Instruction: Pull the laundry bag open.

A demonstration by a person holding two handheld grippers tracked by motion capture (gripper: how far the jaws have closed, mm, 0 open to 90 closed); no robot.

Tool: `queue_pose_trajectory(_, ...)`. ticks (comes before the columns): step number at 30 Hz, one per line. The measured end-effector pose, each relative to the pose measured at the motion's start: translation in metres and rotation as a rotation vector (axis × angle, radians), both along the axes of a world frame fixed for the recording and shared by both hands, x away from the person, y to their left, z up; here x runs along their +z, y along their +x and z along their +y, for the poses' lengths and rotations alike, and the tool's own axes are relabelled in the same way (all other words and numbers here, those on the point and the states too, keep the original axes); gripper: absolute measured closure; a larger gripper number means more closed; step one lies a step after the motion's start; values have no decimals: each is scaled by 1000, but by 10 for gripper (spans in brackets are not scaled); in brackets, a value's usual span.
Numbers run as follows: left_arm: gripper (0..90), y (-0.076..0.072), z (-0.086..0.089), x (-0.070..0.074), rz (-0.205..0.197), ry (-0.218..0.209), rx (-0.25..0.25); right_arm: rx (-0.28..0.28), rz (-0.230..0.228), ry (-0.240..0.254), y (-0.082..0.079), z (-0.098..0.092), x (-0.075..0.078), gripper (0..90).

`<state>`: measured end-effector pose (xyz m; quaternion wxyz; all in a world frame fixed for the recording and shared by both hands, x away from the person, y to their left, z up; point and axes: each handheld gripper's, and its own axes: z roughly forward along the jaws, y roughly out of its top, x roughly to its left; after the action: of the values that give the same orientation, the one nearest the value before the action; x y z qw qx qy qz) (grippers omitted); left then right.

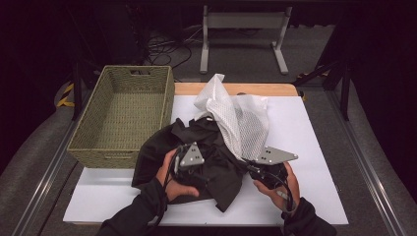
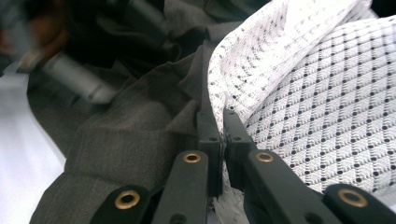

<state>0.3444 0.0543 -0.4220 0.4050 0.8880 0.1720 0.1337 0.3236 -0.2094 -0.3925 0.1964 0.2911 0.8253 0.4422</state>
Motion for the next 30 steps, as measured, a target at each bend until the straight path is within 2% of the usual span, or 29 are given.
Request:
queue_pose_trajectory(1,113,0,-4,-8,-11,41,4,7,5,1,1,0,-1,884)
queue_pose_trajectory(3,105,11,-16,-30,2,127,29,15,23,-5,3,2,-2,883)
queue_pose_trajectory(4,105,18,-19,-37,45,122,44,21,25,-7,3,4,-4,884)
queue_pose_trajectory(5,79,23,-19,-40,73,76,60,28,30,-14,3,6,-5,884)
queue_pose_trajectory(6,112,29,-20,-41,96,49,69,32,32,-20,3,7,-7,883)
queue_pose_trajectory(7,183,31,-21,-40,87,56,57,35,35,-23,3,9,-9,883)
queue_pose_trajectory(8,261,33,-22,-39,89,46,50,38,38,-25,4,9,-10,883)
queue_pose_trajectory(9,357,35,-26,-37,82,42,62,43,44,-27,5,10,-11,883)
queue_pose_trajectory(10,546,36,-28,-36,58,54,59,45,50,-26,5,11,-13,883)
queue_pose_trajectory(11,670,38,-32,-35,37,64,68,47,56,-23,6,11,-14,884)
queue_pose_trajectory(12,729,43,-36,-38,65,30,79,49,61,-20,6,12,-15,884)
queue_pose_trajectory(13,782,45,-37,-38,68,20,88,53,65,-19,5,13,-16,884)
queue_pose_trajectory(14,796,46,-38,-38,60,2,105,55,63,-20,5,14,-16,884)
queue_pose_trajectory(15,805,48,-37,-35,40,-46,120,57,63,-20,4,14,-16,885)
queue_pose_trajectory(16,810,48,-37,-35,40,-46,120,57,63,-20,4,14,-16,885)
queue_pose_trajectory(17,810,47,-34,-25,10,-131,148,58,62,-19,4,15,-16,887)
queue_pose_trajectory(18,813,47,-34,-25,10,-131,148,58,62,-19,4,15,-16,887)
queue_pose_trajectory(19,813,47,-34,-21,17,-157,138,57,49,-11,2,17,-13,889)
queue_pose_trajectory(20,814,42,-34,-14,-6,-184,153,56,37,-2,2,17,-10,890)
queue_pose_trajectory(23,817,31,-32,3,-45,-231,135,66,-8,45,-3,19,8,891)
queue_pose_trajectory(24,818,24,-31,12,-63,-251,116,71,-22,56,-5,19,14,892)
queue_pose_trajectory(26,818,10,-29,28,-102,-283,100,88,-62,100,-13,20,33,892)
queue_pose_trajectory(28,818,-3,-29,44,-119,-320,80,108,-94,131,-22,20,50,892)
queue_pose_trajectory(30,817,-14,-34,55,-140,-328,52,133,-124,149,-32,22,68,892)
